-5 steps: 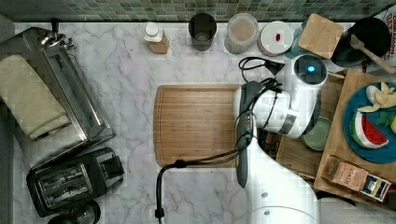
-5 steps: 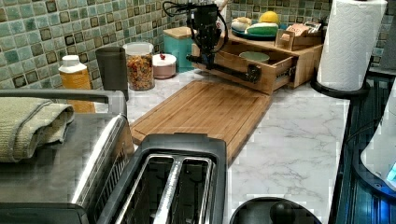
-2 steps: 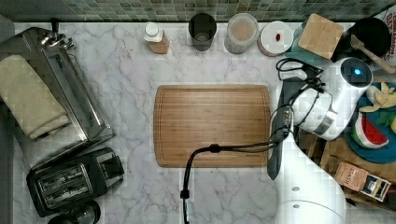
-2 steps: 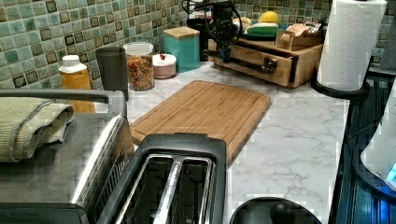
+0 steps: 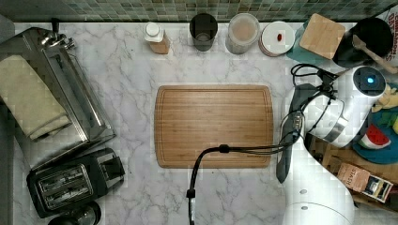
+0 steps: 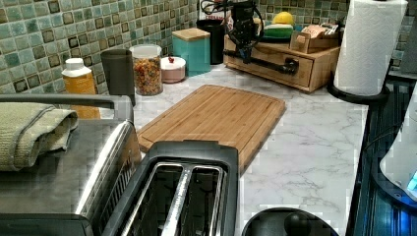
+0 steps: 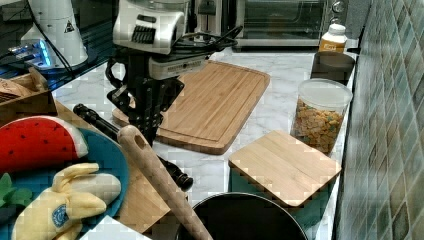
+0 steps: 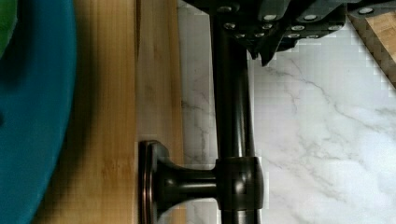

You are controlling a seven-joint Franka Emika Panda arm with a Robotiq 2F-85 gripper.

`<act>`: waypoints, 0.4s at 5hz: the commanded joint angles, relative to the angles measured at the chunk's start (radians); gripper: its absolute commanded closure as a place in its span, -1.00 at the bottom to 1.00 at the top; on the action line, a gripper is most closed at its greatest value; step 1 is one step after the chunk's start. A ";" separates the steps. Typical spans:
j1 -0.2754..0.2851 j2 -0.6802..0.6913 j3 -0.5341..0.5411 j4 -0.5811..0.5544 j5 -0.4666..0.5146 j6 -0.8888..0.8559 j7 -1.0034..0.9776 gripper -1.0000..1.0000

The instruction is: Close the drawer.

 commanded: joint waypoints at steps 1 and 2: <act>-0.090 -0.004 -0.156 -0.073 -0.066 0.040 0.032 1.00; -0.089 -0.004 -0.158 -0.073 -0.065 0.040 0.032 1.00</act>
